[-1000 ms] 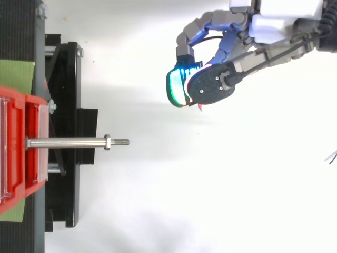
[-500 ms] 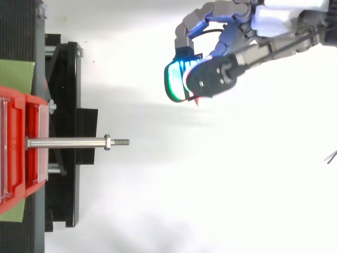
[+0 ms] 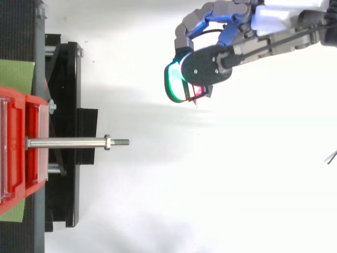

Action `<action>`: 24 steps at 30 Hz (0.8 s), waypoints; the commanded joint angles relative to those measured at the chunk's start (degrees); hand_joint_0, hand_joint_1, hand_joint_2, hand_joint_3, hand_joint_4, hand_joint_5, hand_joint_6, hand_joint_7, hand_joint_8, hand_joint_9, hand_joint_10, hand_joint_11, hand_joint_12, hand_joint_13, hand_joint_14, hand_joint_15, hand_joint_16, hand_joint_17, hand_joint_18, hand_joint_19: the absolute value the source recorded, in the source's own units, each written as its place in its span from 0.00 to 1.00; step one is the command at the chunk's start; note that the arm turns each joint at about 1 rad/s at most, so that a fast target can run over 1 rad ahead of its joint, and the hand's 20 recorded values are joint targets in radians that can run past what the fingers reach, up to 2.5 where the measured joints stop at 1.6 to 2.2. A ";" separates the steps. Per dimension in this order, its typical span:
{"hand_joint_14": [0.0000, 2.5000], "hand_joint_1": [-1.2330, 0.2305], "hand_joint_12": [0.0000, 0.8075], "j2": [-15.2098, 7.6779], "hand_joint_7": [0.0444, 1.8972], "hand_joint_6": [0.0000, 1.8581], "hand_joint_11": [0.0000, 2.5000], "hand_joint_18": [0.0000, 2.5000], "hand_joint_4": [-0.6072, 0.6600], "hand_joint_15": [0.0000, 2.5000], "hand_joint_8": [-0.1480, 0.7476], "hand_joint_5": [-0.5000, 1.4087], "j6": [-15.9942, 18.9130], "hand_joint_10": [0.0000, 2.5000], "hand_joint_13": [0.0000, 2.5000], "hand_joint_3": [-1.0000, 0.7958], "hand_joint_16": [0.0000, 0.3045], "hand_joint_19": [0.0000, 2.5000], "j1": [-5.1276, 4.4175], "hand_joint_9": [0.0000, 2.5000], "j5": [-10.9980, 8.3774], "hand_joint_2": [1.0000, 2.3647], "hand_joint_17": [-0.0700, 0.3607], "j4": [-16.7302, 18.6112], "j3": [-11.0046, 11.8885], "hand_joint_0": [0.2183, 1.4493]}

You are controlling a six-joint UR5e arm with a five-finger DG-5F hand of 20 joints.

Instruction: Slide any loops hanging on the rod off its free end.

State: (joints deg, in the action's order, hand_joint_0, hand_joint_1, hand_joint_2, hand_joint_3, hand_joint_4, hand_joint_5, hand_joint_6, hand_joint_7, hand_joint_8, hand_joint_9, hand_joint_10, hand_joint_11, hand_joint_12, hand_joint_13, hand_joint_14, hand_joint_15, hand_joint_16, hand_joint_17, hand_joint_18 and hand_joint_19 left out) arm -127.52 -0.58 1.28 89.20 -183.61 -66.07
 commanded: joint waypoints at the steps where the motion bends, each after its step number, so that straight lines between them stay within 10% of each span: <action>1: 0.00 0.42 0.42 -0.01 0.58 0.45 0.18 0.26 0.60 0.13 0.49 0.20 -0.04 0.01 0.32 0.39 0.12 0.14 -0.05 0.40 0.01 0.01 0.36 0.00 -0.03 0.31; 11: 0.00 0.33 0.43 -0.01 0.53 0.48 0.19 0.26 0.61 0.13 0.49 0.19 -0.04 0.01 0.32 0.38 0.13 0.14 -0.05 0.38 -0.08 0.01 0.37 -0.08 -0.03 0.32; 18: 0.00 0.57 0.42 -0.01 0.53 0.45 0.17 0.25 0.59 0.13 0.48 0.20 -0.04 0.00 0.31 0.28 0.13 0.15 -0.05 0.38 -0.08 0.00 0.37 -0.17 -0.03 0.30; 24: 0.01 0.47 0.43 -0.01 0.57 0.46 0.18 0.25 0.60 0.13 0.49 0.19 -0.04 0.00 0.31 0.35 0.13 0.14 -0.05 0.38 -0.08 0.01 0.37 -0.17 0.06 0.32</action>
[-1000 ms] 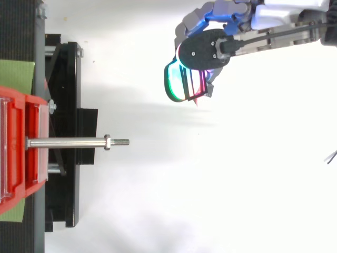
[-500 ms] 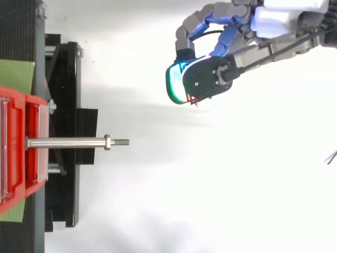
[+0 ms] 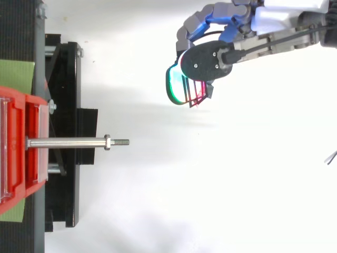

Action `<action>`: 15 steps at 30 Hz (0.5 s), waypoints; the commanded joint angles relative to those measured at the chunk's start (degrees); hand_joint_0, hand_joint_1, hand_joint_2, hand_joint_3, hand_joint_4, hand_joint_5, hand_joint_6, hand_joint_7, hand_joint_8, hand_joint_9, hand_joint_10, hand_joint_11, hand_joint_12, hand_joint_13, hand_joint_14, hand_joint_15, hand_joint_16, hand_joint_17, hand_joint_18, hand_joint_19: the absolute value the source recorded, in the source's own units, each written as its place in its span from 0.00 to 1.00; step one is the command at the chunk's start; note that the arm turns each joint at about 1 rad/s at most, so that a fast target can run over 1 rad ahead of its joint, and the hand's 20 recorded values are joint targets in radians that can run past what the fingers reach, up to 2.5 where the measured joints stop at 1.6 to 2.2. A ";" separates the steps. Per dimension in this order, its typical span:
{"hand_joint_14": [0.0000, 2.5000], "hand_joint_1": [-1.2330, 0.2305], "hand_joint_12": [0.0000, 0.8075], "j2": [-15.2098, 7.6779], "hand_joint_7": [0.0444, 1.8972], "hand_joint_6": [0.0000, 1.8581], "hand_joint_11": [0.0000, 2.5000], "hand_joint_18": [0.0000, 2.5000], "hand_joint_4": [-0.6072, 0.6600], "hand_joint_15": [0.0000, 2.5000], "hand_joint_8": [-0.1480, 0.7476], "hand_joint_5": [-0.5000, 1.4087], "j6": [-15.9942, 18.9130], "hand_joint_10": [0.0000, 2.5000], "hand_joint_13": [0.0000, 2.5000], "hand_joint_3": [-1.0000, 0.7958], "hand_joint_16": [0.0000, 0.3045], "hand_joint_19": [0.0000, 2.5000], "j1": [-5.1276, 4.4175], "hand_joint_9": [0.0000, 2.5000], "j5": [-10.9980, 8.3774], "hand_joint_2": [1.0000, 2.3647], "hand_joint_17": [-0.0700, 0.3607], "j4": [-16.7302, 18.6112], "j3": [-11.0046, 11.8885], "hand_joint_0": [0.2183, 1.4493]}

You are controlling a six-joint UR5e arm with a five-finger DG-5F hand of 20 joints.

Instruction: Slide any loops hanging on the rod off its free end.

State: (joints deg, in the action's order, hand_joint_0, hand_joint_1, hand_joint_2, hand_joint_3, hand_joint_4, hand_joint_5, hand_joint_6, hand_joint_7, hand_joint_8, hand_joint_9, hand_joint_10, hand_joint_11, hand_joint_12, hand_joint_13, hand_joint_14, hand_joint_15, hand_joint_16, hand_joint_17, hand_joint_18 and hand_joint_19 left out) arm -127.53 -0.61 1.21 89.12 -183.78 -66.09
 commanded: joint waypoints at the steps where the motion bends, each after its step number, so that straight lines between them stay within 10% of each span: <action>1: 0.00 0.45 0.43 0.00 0.56 0.47 0.18 0.25 0.60 0.13 0.49 0.19 -0.01 0.00 0.31 0.36 0.13 0.14 0.02 0.38 0.00 0.01 0.37 0.00 0.00 0.32; 15: 0.01 0.30 0.43 0.00 0.48 0.49 0.19 0.25 0.59 0.13 0.48 0.18 0.25 0.00 0.30 0.33 0.13 0.13 -0.06 0.34 0.09 0.00 0.37 0.09 0.00 0.33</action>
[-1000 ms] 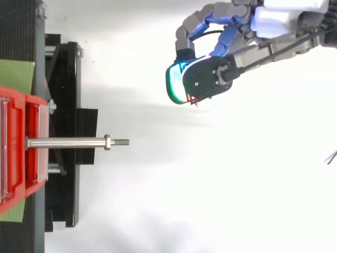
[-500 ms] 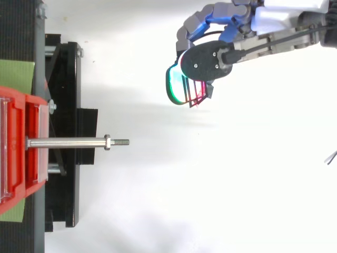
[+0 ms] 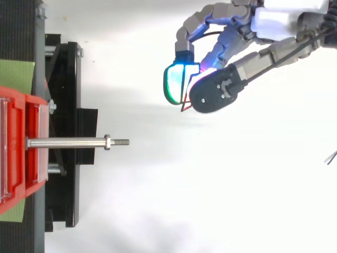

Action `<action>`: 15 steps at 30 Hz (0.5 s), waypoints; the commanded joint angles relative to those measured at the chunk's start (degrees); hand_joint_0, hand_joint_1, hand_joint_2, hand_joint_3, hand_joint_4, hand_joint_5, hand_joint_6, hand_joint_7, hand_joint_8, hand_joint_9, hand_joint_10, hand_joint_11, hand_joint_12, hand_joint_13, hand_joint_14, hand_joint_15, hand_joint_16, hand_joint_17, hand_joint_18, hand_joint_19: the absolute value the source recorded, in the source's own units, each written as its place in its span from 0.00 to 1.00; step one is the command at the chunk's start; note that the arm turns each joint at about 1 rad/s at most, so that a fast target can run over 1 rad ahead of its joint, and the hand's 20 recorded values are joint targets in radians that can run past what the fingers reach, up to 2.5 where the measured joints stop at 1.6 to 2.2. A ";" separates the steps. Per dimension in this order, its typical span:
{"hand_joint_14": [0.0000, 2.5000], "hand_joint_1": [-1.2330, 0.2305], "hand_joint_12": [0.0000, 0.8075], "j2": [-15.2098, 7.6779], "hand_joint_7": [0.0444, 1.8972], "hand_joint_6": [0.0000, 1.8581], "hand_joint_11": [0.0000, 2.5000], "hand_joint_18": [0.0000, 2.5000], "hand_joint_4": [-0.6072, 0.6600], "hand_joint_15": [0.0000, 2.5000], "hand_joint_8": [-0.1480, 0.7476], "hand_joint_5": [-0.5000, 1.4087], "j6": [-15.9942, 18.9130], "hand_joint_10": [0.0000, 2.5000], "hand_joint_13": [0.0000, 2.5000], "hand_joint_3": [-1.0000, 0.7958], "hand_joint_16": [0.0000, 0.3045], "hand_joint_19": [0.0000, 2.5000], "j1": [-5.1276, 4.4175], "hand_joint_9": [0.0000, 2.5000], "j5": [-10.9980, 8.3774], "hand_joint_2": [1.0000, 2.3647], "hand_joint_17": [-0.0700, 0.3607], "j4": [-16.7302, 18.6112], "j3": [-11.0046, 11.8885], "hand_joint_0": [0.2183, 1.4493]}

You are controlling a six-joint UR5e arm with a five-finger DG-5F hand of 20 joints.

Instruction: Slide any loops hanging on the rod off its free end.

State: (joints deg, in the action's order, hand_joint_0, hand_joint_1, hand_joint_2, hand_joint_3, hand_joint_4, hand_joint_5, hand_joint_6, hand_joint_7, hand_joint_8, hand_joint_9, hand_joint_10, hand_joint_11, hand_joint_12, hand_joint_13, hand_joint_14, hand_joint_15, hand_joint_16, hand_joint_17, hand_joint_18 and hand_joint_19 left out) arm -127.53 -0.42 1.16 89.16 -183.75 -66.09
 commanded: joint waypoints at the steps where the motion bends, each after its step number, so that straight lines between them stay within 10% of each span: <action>1: 0.00 0.32 0.43 0.00 0.48 0.49 0.19 0.25 0.59 0.13 0.48 0.18 -0.02 0.00 0.30 0.30 0.13 0.13 -0.02 0.34 0.05 0.00 0.37 0.06 0.00 0.33; 15: 0.00 0.44 0.42 0.00 0.52 0.49 0.19 0.26 0.58 0.13 0.49 0.19 0.07 0.00 0.32 0.33 0.13 0.14 -0.02 0.38 0.05 0.01 0.37 0.15 0.00 0.32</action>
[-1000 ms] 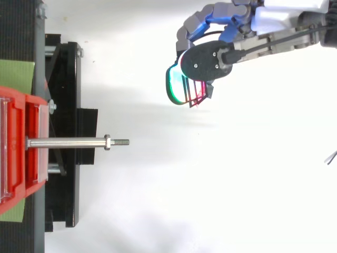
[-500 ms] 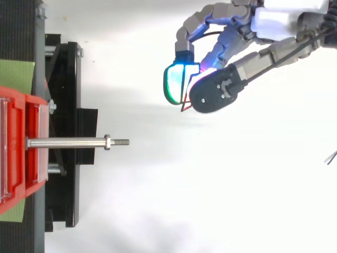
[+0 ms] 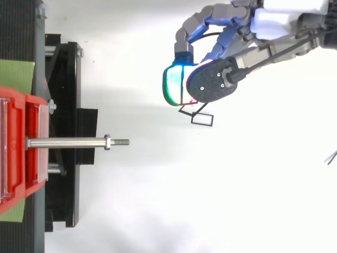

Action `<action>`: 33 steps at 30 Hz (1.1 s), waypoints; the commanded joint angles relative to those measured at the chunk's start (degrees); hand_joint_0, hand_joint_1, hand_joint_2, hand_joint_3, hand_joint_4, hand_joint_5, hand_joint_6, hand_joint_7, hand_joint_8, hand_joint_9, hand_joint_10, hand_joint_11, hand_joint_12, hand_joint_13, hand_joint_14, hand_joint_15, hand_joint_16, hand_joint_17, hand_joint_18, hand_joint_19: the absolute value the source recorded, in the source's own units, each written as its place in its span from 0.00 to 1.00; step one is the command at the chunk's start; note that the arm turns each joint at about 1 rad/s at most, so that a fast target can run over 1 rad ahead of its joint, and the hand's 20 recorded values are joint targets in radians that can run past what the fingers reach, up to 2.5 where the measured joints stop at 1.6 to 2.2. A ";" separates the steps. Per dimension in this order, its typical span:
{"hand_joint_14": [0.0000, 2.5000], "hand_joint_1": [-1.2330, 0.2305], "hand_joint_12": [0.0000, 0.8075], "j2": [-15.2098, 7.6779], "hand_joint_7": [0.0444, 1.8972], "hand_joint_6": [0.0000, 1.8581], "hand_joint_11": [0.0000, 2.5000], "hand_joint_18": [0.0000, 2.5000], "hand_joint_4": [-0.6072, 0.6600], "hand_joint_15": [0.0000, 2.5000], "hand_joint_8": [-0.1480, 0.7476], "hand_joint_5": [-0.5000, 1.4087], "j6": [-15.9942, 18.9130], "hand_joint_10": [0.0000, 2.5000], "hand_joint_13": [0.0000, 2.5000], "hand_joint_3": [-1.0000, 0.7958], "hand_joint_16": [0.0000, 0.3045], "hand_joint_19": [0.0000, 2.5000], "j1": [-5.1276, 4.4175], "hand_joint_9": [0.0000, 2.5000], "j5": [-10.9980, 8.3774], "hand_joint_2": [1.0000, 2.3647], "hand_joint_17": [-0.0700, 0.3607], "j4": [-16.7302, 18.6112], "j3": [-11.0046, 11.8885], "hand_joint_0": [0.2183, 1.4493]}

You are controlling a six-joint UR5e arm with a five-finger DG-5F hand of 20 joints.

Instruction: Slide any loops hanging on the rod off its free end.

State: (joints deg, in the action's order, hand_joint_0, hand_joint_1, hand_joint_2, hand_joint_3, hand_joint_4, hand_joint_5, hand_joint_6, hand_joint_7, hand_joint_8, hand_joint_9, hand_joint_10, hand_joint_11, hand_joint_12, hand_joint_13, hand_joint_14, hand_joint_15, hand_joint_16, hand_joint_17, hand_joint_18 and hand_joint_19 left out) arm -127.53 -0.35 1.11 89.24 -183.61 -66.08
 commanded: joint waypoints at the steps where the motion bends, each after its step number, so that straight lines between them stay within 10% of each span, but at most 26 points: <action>1: 0.00 0.42 0.42 0.00 0.52 0.49 0.19 0.26 0.58 0.13 0.49 0.19 0.00 0.01 0.32 0.35 0.13 0.14 -0.06 0.38 -0.03 0.01 0.37 0.01 -0.01 0.32; 18: 0.00 0.33 0.42 0.00 0.49 0.49 0.19 0.27 0.57 0.13 0.49 0.18 -0.17 0.00 0.32 0.32 0.13 0.13 0.21 0.38 0.15 0.00 0.37 0.71 -0.01 0.33; 25: 0.00 0.32 0.41 0.00 0.47 0.49 0.23 0.28 0.55 0.13 0.50 0.17 -0.26 0.01 0.33 0.32 0.13 0.13 0.38 0.42 0.24 0.00 0.37 1.94 -3.26 0.34; 33: 0.01 0.34 0.42 -0.09 0.46 0.49 0.31 0.29 0.56 0.14 0.51 0.17 -0.26 0.01 0.37 0.31 0.13 0.13 0.56 0.52 0.06 0.00 0.37 18.55 -10.12 0.34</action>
State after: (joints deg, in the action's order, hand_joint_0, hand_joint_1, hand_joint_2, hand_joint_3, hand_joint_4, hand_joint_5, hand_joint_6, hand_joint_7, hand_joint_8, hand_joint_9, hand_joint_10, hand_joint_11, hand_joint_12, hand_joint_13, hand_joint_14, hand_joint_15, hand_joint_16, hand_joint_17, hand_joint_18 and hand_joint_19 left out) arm -127.57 -0.62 1.64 89.38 -174.08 -74.30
